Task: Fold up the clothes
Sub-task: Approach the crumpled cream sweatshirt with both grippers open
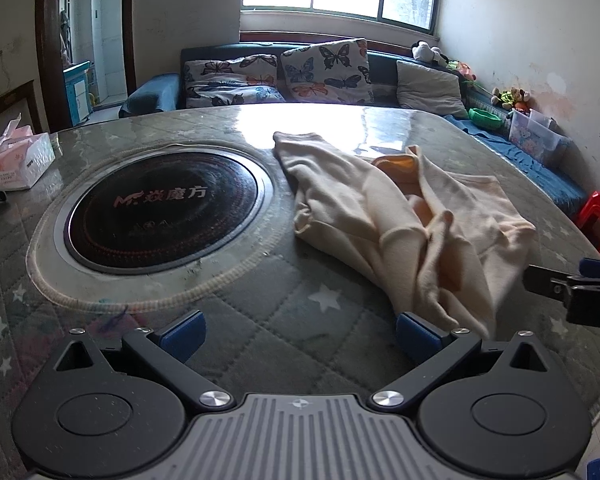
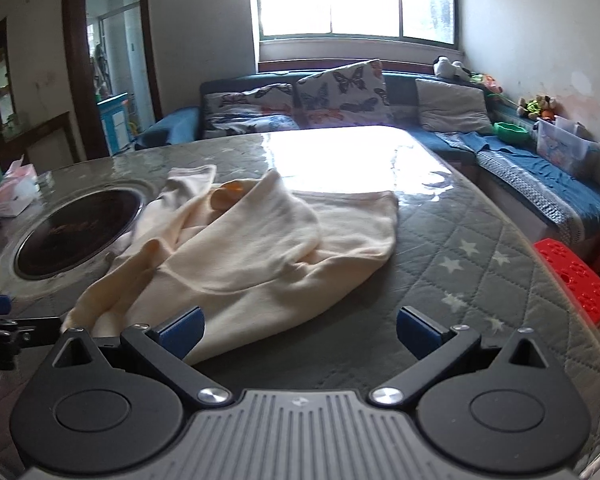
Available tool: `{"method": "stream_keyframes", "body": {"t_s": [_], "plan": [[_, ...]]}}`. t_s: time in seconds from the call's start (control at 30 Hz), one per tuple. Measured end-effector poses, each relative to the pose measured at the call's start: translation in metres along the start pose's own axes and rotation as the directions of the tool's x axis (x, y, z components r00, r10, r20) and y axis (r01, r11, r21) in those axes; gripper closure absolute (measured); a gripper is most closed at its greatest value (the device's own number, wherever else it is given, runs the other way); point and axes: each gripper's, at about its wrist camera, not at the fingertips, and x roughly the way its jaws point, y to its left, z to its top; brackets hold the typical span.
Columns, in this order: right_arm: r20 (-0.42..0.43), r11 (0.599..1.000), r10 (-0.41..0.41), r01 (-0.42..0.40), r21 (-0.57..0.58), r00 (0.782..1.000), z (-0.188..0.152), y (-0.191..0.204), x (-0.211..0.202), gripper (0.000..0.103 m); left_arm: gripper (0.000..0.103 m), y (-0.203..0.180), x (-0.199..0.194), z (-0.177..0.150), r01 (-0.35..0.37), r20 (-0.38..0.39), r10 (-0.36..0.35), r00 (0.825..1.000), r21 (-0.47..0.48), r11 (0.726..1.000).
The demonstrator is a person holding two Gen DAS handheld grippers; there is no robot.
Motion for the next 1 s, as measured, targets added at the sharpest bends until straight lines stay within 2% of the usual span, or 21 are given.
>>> {"method": "stream_keyframes", "body": {"t_s": [0.57,1.0], "plan": [[0.002,0.999,0.047,-0.047,-0.028,0.999,-0.013,0.015,-0.020,0.000,0.000,-0.015,-0.011,-0.015,0.002,-0.024,-0.002,1.000,0.025,1.000],[0.006,0.996,0.058,-0.057,-0.064,0.998,-0.007,0.022,-0.019,0.000,0.000,-0.020,-0.007,-0.006,0.000,-0.023,0.001,1.000,0.043,0.999]]}}
